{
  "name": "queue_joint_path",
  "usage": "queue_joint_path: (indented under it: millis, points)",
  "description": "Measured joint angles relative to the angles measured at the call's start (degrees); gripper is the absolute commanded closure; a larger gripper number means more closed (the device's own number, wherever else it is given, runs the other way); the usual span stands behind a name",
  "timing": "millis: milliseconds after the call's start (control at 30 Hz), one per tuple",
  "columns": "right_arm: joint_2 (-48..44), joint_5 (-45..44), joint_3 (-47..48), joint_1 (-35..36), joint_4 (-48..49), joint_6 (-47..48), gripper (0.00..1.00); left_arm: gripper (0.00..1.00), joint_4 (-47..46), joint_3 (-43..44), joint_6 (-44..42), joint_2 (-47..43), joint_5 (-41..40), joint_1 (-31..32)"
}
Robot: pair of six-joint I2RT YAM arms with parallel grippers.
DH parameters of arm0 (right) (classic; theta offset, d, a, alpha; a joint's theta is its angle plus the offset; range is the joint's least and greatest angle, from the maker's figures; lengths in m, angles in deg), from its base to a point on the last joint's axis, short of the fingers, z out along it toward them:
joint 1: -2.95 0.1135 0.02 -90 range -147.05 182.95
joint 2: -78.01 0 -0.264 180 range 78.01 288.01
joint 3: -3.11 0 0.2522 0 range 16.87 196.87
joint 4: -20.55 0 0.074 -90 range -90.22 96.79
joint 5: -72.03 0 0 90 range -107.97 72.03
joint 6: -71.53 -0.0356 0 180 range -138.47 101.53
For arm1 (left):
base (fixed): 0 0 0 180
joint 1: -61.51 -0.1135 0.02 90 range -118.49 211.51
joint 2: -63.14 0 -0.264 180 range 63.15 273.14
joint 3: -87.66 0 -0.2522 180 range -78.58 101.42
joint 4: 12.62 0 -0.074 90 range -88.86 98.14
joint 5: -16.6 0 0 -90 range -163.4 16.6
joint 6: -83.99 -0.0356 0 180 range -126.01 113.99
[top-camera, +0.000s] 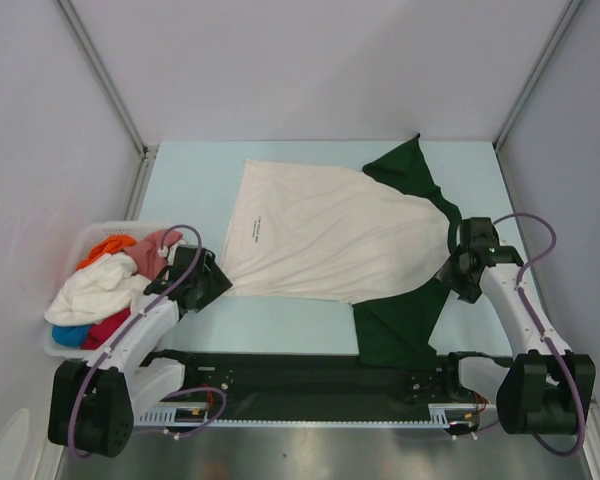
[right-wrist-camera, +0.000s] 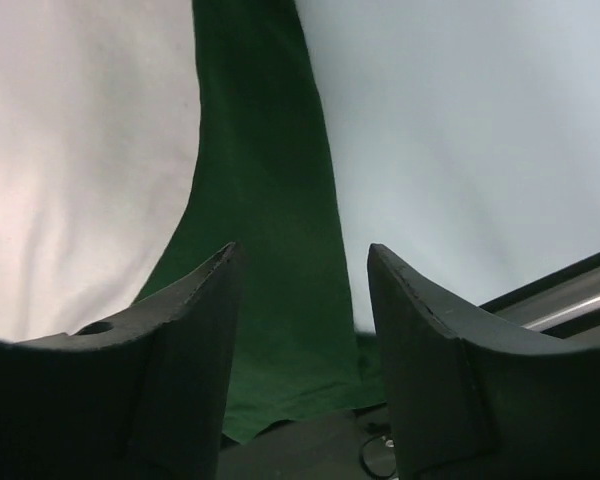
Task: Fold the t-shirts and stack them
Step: Flatten the tshirt out
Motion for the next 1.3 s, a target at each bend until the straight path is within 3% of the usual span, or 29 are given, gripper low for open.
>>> queue_joint_path:
  millis: [233,267,367,633,933,1100,1133,1167,1267,1300]
  points:
    - [0.9,0.1,-0.7,-3.9,-0.2,-3.0,0.51,0.33,-0.8,-0.3,0.0,1.1,-0.5,0.0]
    - [1.4,0.2,-0.9,-3.9,-0.1,-3.4,0.56,0.35,-1.0,-0.5,0.1,1.1,-0.8,0.0]
    - [2.4,1.0,-2.3,-3.9,1.3,-4.2,0.6,0.35,-1.3,-1.1,0.4,1.1,-1.4,0.0]
    - [4.7,3.6,-8.5,-4.1,6.0,-6.4,0.6,0.38,-2.0,-1.5,0.5,2.5,-1.9,-0.1]
    - [4.7,3.9,-9.9,-3.5,9.0,-6.9,0.55,0.5,-3.9,-1.6,0.9,4.9,-2.6,-0.5]
    - [4.5,3.9,-11.0,-2.8,10.6,-8.1,0.59,0.58,-4.4,-1.6,1.0,5.0,-2.8,-0.7]
    - [4.9,3.9,-11.4,-2.7,11.0,-8.4,0.66,0.65,-4.5,-1.6,1.0,5.0,-2.8,-0.7]
    - [5.4,3.8,-11.9,-2.6,11.6,-8.7,0.82,0.7,-4.5,-1.6,1.2,5.0,-2.8,-0.8]
    - [6.1,2.5,-12.3,-2.4,11.7,-10.3,1.0,0.88,-4.6,-1.6,1.6,5.0,-2.8,-0.9]
    - [6.0,1.9,-12.3,-2.4,11.6,-11.3,1.0,0.93,-4.7,-1.6,1.7,5.0,-2.8,-1.0]
